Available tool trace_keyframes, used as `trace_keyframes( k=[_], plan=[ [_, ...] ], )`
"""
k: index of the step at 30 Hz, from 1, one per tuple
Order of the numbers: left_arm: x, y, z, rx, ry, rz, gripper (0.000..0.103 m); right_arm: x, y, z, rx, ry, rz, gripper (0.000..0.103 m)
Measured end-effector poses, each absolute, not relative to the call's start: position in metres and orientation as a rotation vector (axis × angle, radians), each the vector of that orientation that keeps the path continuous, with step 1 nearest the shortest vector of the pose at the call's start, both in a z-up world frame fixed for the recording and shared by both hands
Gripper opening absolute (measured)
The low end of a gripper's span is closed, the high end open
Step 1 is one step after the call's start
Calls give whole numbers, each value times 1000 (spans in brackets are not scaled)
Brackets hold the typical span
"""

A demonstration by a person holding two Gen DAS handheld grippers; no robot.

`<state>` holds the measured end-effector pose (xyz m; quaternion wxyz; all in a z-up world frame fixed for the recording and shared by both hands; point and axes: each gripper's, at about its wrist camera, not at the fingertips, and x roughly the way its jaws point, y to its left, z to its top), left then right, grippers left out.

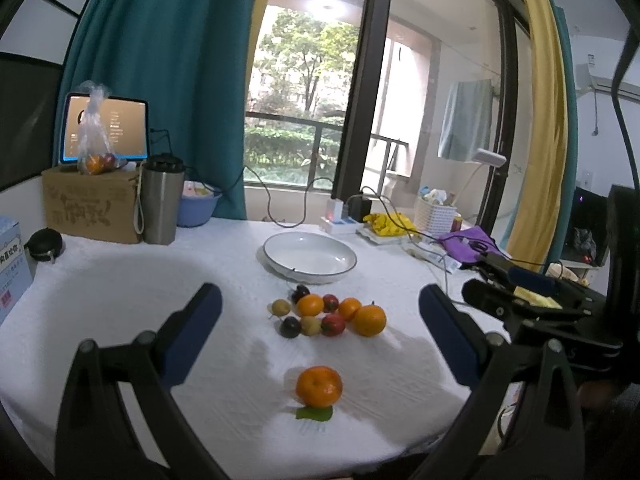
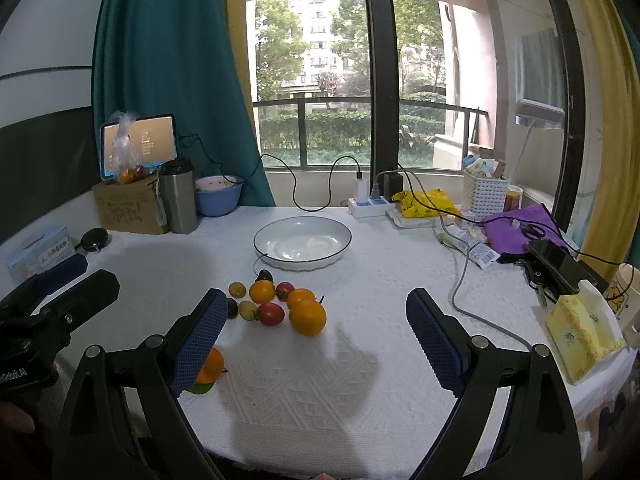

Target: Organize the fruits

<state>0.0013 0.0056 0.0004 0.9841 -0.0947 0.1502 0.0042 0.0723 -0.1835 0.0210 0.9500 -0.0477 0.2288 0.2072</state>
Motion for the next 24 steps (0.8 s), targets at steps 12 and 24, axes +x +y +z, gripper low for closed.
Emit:
trace_keyframes(
  k=[12, 24],
  plan=[
    [1, 4, 0, -182, 304, -2, 100, 72, -182, 20, -94, 469, 423, 93],
    [2, 2, -1, -179, 311, -14, 100, 73, -183, 19, -89, 470, 422, 93]
  ],
)
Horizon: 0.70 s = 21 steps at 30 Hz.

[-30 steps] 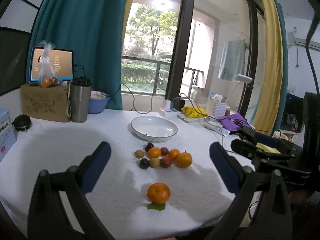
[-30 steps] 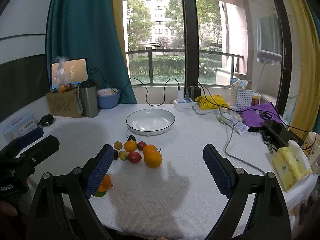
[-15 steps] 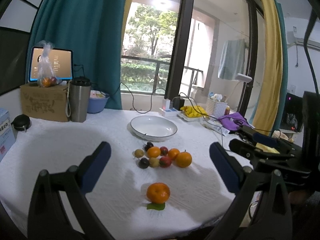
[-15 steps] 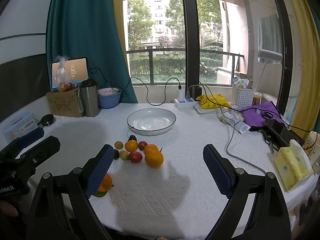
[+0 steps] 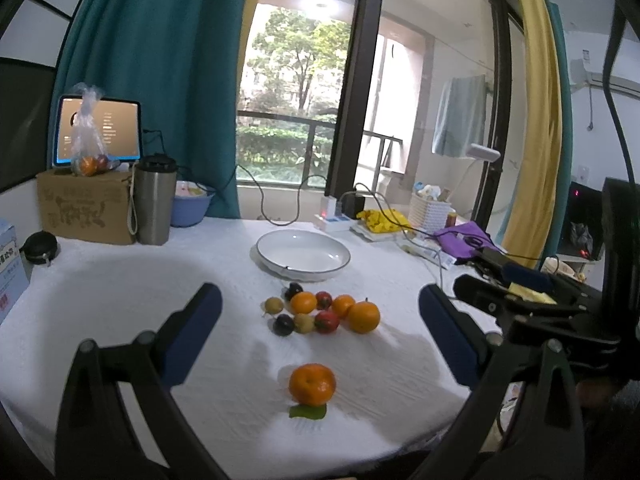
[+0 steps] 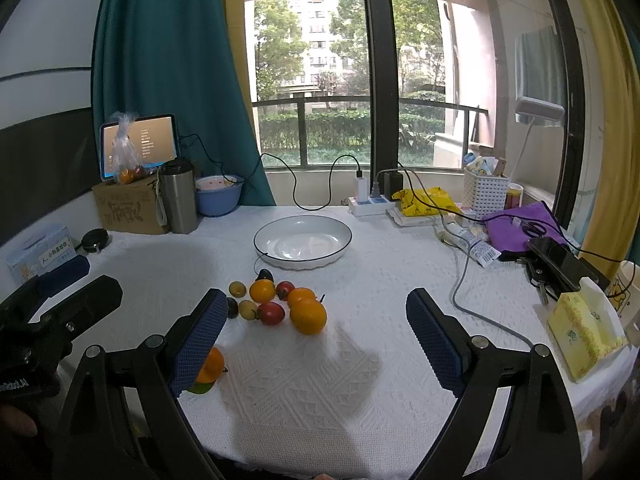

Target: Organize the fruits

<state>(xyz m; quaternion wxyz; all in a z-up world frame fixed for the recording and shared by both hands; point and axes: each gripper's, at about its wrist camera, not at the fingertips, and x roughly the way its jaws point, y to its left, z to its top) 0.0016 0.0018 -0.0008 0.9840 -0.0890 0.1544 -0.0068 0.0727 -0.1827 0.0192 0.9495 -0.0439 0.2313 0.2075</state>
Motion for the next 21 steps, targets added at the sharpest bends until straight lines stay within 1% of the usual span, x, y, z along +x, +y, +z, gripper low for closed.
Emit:
trace_keyframes(
  k=[21],
  plan=[
    [5, 2, -5, -171, 322, -21, 99, 74, -185, 15, -83, 481, 426, 93]
  ],
)
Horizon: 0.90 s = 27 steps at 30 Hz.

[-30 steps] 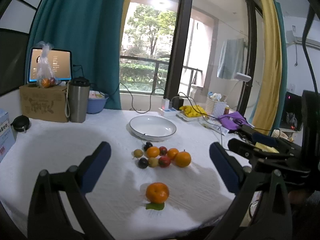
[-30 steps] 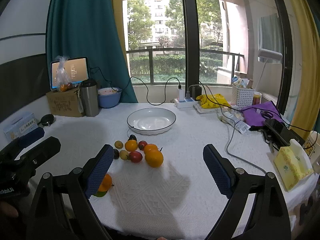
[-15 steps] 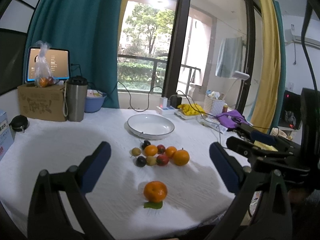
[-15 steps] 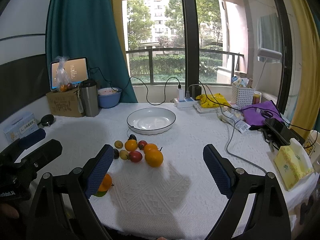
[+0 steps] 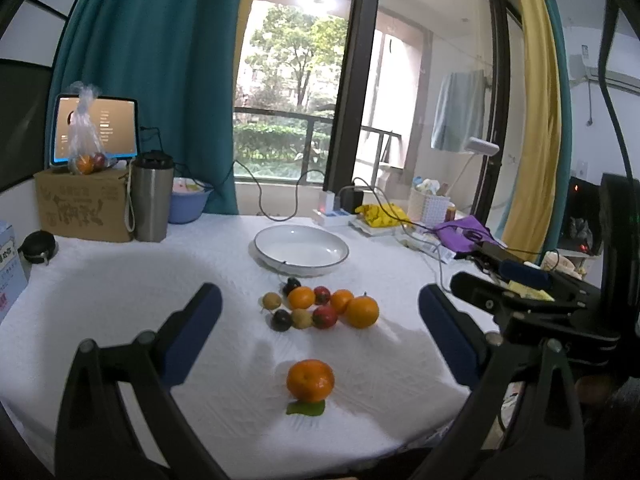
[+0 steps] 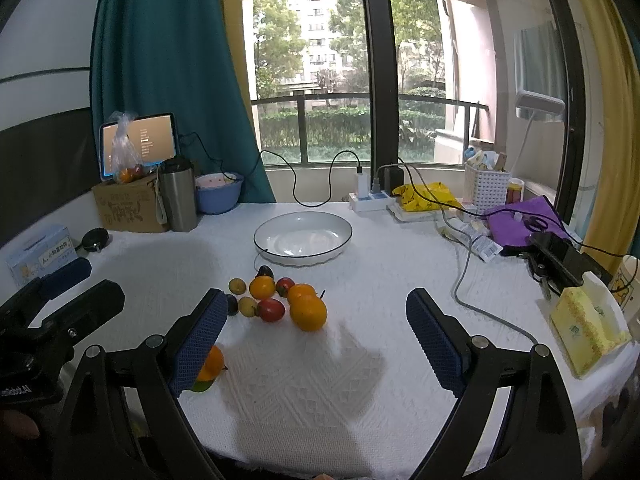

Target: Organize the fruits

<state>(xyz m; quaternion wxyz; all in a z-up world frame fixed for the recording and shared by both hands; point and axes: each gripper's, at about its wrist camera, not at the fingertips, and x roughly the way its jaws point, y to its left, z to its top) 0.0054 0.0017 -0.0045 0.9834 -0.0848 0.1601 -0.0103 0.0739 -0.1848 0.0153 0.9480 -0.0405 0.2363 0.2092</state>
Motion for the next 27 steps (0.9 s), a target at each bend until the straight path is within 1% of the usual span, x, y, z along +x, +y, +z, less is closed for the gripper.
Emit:
trace_keyframes(
  k=[7, 12, 23, 24, 27],
  plan=[
    [9, 2, -6, -167, 338, -25, 99, 78, -187, 15, -77, 482, 421, 93],
    [21, 0, -21, -158, 415, -27, 99, 84, -192, 11, -68, 486, 411, 93],
    [59, -7, -65, -173, 616, -47, 99, 111, -189, -22, -64, 598, 406, 93],
    [64, -7, -71, -176, 644, -54, 94, 115, -188, -26, -63, 610, 409, 93],
    [76, -8, -83, -179, 704, -57, 85, 124, -186, -36, -56, 650, 423, 92]
  ],
)
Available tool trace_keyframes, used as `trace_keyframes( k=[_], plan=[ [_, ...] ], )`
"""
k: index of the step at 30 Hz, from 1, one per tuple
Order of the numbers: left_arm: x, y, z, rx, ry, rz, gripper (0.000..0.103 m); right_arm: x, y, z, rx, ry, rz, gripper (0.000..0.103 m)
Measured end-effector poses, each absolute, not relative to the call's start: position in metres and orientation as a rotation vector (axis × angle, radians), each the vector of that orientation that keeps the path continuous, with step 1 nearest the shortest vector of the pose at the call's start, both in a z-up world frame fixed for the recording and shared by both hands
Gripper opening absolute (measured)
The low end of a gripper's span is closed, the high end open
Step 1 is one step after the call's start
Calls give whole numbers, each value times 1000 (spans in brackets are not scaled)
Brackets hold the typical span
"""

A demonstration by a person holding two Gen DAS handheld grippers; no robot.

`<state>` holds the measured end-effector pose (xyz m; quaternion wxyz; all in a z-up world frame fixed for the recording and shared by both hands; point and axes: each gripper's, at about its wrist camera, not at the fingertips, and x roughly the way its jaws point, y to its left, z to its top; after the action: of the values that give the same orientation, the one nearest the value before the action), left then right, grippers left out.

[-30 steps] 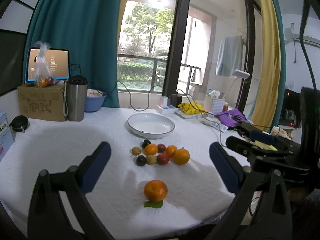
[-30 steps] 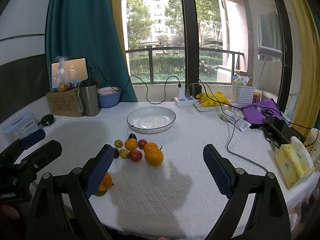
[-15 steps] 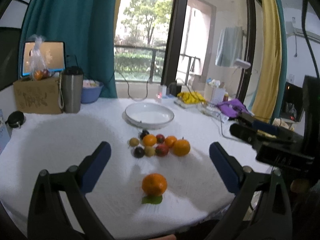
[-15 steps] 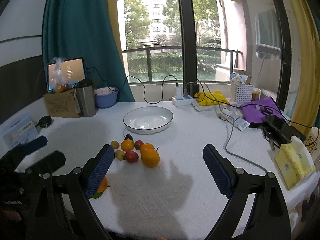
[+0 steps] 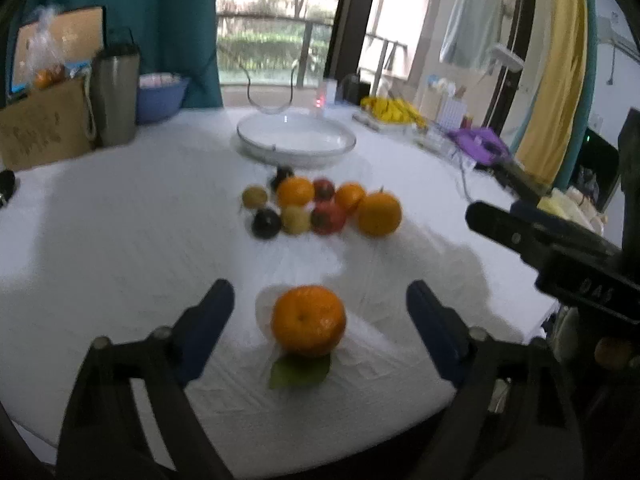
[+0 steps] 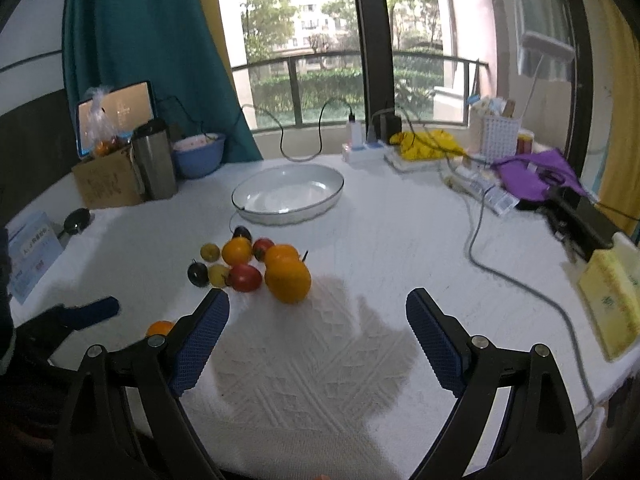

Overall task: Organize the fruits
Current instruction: 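Grasp the leafy mandarin with the left gripper while the right grasps an orange, then carry the mandarin and orange over the white bowl with both grippers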

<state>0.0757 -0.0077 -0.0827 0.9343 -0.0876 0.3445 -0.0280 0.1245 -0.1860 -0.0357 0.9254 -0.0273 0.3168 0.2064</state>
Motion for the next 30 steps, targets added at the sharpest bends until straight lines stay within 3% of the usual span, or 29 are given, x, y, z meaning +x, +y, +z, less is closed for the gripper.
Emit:
trace_keyframes(
  k=[3, 6, 10, 14, 21, 23, 30],
  plan=[
    [83, -3, -90, -198, 741, -49, 72, 134, -182, -45, -50, 690, 442, 92],
    [90, 1, -96, -208, 781, -41, 62, 144, -177, -52, -54, 717, 466, 84],
    [98, 2, -105, -209, 840, -48, 57, 157, -169, -61, -57, 758, 497, 76],
    [100, -2, -102, -196, 847, -72, 46, 169, -161, -71, -64, 788, 524, 72],
    [107, 4, -100, -203, 846, -70, 45, 190, -146, -81, -63, 833, 567, 69],
    [110, 8, -97, -209, 842, -64, 45, 197, -144, -83, -63, 851, 568, 59],
    [121, 14, -89, -219, 820, -76, 45, 208, -135, -89, -74, 887, 589, 46]
  ],
)
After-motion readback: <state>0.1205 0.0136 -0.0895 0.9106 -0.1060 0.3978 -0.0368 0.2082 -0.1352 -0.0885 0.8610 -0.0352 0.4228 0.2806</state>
